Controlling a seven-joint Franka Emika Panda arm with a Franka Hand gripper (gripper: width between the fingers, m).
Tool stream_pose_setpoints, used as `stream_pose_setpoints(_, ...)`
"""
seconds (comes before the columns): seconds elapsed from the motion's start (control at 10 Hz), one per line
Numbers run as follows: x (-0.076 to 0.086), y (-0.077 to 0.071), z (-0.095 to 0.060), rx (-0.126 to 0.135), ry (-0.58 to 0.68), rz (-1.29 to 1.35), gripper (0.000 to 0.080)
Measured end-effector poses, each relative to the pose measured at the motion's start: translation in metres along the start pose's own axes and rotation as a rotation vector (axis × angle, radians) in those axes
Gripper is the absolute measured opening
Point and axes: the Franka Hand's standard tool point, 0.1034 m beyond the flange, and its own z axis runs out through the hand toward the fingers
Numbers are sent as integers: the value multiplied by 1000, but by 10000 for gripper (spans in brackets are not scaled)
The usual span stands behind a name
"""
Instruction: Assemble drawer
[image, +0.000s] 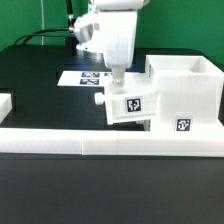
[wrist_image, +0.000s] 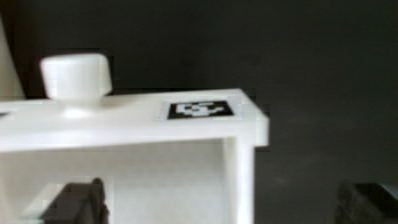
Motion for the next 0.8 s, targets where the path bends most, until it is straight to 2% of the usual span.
stream_pose_setpoints(0.2, -17, -1, -9, 5, -7, -16, 648)
stream_pose_setpoints(0.6, -24, -3, -4, 12, 7, -31, 648)
stream_pose_setpoints(0.8, -39, 2, 4, 23, 116, -75, 648)
